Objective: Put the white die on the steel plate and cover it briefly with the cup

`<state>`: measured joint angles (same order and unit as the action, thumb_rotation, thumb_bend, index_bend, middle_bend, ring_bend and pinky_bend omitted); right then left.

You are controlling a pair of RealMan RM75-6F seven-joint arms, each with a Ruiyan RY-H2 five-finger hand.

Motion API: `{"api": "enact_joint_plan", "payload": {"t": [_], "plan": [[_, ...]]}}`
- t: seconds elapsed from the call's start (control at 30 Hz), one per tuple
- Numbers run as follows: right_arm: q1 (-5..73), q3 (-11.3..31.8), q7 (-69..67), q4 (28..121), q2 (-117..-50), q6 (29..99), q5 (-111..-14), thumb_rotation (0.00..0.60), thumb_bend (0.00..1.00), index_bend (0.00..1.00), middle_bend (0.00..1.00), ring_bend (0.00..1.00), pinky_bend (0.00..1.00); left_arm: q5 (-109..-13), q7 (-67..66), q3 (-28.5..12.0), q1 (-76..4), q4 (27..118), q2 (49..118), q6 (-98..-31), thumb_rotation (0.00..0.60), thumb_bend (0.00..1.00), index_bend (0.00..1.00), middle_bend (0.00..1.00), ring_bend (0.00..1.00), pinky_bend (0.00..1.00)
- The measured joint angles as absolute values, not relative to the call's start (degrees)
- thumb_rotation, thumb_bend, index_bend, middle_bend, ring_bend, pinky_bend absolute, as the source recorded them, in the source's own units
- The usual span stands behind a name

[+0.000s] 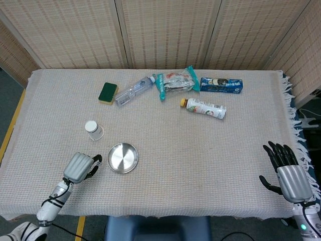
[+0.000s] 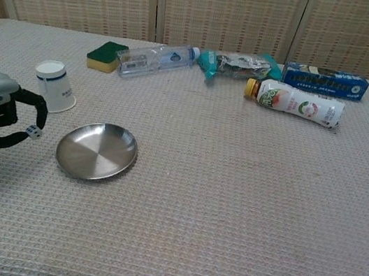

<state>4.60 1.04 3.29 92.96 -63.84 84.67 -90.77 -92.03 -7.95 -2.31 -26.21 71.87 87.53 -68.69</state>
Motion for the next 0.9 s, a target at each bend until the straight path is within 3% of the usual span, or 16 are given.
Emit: {"api": "enact_joint_plan", "payload": {"t": [0.3,0.57,0.77,0.83,0.9], "plan": [[4.54,1.53,2.47,92.68,-63.47,84.55,-89.52,0.534,0.19,0.0,0.0,0.0,0.0,-90.62,-11.24,-4.81,-33.34,71.49,92.68,-60.64,0.6,0.43,0.51,1.0,0.94,0.94],[4.45,1.53,1.85,92.55,-63.11,84.55,-89.41,0.535,0.19,0.0,0.0,0.0,0.0,-88.52,-12.6,-4.91,-35.04,67.9,95.82,-59.0,0.6,0.43,0.24,1.0,0.93,0.93],[4.52,1.54,2.07,92.55,-63.21,84.37,-89.29,0.534,0.19,0.0,0.0,0.0,0.0,-87.85,-13.08,-4.55,-35.18,68.32,94.68,-59.14,0.6,0.43,0.2,1.0,0.92,0.93],[4.53,1.57,2.16,92.59,-63.24,84.34,-89.24,0.534,0.19,0.0,0.0,0.0,0.0,-87.94,-12.78,-4.39,-35.0,69.18,93.9,-59.64,0.6,0.43,0.18,0.95,0.9,0.92],[4.53,1.57,2.21,92.63,-63.24,84.32,-89.21,0.534,0.19,0.0,0.0,0.0,0.0,-88.35,-11.21,-4.28,-34.63,70.45,92.85,-60.95,0.6,0.43,0.16,0.83,0.82,0.88]]}}
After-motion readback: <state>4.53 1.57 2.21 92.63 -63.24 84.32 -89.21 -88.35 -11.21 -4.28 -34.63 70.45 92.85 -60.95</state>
